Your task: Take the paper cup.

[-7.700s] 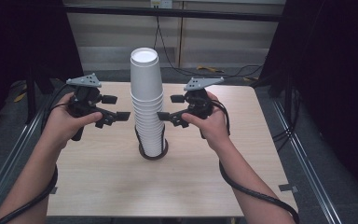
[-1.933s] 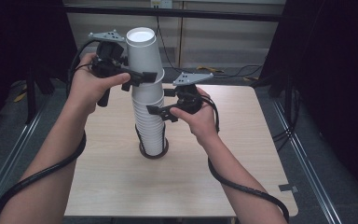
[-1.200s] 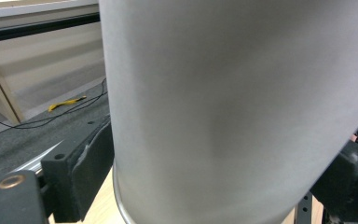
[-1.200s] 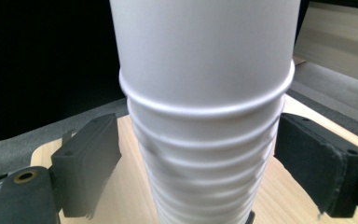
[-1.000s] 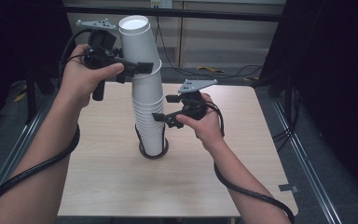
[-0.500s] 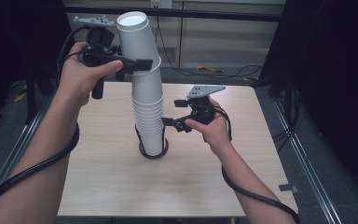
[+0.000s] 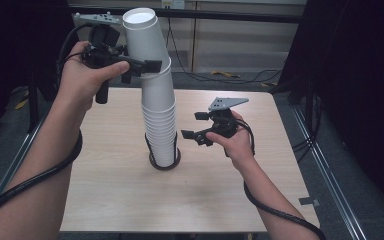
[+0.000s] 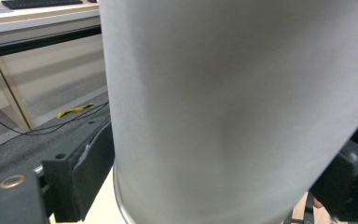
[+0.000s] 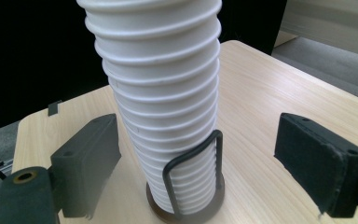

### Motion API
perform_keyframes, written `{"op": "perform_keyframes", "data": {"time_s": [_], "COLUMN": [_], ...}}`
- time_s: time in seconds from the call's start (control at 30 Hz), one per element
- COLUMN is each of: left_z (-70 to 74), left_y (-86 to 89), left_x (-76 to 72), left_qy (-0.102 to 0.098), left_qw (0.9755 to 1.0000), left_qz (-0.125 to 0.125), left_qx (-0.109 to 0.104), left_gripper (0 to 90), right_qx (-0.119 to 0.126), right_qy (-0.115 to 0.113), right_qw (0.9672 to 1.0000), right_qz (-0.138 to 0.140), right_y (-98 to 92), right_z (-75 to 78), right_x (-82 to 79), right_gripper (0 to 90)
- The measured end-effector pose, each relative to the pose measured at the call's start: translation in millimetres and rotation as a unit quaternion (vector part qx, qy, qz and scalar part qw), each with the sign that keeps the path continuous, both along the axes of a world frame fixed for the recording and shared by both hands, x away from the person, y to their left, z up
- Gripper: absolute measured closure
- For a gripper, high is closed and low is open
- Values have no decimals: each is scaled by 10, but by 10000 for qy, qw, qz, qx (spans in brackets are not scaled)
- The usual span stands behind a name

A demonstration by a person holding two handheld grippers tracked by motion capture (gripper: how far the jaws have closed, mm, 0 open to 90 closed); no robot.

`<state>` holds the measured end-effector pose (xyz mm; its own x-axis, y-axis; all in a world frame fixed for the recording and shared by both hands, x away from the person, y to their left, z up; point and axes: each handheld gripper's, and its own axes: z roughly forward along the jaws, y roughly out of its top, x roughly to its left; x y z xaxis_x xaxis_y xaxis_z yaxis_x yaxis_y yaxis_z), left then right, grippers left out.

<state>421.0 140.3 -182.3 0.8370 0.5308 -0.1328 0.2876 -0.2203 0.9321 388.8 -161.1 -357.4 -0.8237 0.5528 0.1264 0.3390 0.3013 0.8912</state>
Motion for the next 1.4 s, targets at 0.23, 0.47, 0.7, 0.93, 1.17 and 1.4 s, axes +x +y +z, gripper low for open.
{"op": "perform_keyframes", "data": {"time_s": [0.23,0.47,0.7,0.93,1.17,1.4], "left_z": [0,39,64,45,14,-12], "left_y": [47,112,210,345,453,577], "left_x": [-21,-25,-54,-98,-117,-179], "left_qy": [-4,-50,-57,-25,-8,-24], "left_qw": [10000,9999,9999,9999,9998,9997], "left_qz": [10,47,76,99,147,202], "left_qx": [-41,-107,-136,-119,-101,-97], "left_gripper": [110,112,112,112,112,112], "right_qx": [-23,-55,-109,-252,-379,-530], "right_qy": [67,179,299,423,552,652], "right_qw": [10000,9998,9994,9986,9974,9958], "right_qz": [-17,-64,-119,-188,-251,-362], "right_y": [-41,-99,-159,-243,-316,-437], "right_z": [-82,-209,-335,-521,-687,-899], "right_x": [-12,-17,-29,-62,-100,-162], "right_gripper": [136,136,136,136,136,136]}}
